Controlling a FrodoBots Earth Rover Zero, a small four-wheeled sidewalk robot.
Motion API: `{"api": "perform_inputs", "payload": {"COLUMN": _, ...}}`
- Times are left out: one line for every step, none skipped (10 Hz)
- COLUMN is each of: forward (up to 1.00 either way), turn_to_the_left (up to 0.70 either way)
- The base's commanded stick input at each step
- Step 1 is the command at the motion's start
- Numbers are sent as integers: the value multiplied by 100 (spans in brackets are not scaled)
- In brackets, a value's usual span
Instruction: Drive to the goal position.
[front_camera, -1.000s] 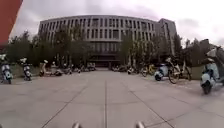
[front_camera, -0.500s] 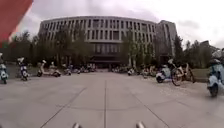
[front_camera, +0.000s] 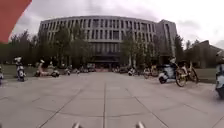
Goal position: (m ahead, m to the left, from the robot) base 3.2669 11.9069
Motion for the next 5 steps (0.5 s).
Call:
{"api": "perform_inputs", "payload": {"forward": 45, "turn_to_the_left": 0}}
{"api": "perform_inputs", "payload": {"forward": 45, "turn_to_the_left": 0}}
{"api": "perform_inputs", "payload": {"forward": 45, "turn_to_the_left": 0}}
{"api": "perform_inputs", "payload": {"forward": 45, "turn_to_the_left": 10}}
{"api": "perform_inputs", "payload": {"forward": 45, "turn_to_the_left": 27}}
